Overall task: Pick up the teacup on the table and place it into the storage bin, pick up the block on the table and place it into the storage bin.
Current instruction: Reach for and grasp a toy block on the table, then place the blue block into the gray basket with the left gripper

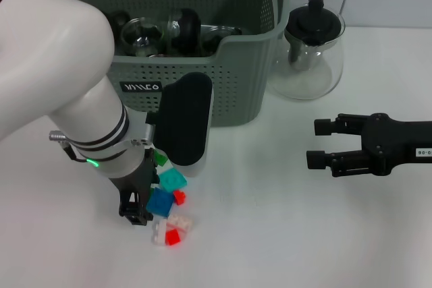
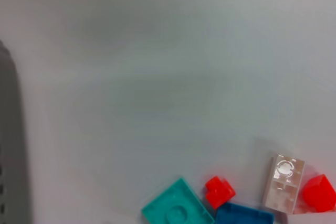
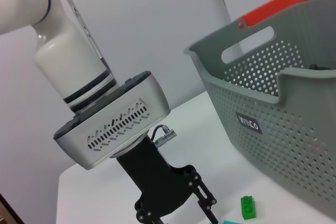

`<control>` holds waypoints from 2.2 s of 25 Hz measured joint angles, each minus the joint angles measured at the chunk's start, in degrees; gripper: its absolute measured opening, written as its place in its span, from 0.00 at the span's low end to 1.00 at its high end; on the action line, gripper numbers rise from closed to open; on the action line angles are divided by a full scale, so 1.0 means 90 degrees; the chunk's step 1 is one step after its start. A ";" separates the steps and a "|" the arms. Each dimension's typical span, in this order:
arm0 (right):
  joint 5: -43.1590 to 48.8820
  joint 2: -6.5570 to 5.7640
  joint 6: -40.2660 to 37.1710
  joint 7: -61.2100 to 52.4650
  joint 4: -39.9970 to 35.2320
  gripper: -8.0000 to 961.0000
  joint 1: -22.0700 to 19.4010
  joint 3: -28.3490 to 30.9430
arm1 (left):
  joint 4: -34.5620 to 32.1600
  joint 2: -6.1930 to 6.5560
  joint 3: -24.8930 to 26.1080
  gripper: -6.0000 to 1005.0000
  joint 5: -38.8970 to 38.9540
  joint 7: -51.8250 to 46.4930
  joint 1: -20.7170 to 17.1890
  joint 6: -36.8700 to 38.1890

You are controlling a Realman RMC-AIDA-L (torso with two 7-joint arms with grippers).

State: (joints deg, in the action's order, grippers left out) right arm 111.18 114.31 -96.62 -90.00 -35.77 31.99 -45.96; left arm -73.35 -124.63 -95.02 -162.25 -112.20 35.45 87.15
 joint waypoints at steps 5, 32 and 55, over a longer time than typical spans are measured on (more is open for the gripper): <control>0.0000 -0.0007 0.0006 0.0012 0.0000 0.98 -0.0001 0.0000 | 0.0081 0.0000 -0.0011 0.63 0.0000 -0.0007 0.0044 0.0000; -0.0001 -0.0015 0.0013 0.0039 0.0000 0.98 -0.0021 0.0019 | 0.0133 -0.0009 -0.0278 0.52 0.0000 -0.0098 0.0086 -0.0145; 0.0005 -0.0056 -0.0039 0.0059 0.0000 0.98 -0.0030 0.0065 | -0.1186 0.0001 0.1172 0.41 0.0406 -0.0450 -0.0152 0.1275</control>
State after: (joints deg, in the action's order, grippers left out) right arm 111.22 113.80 -96.97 -89.47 -35.77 31.72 -45.38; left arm -84.03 -124.62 -84.47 -158.59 -116.24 34.09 98.63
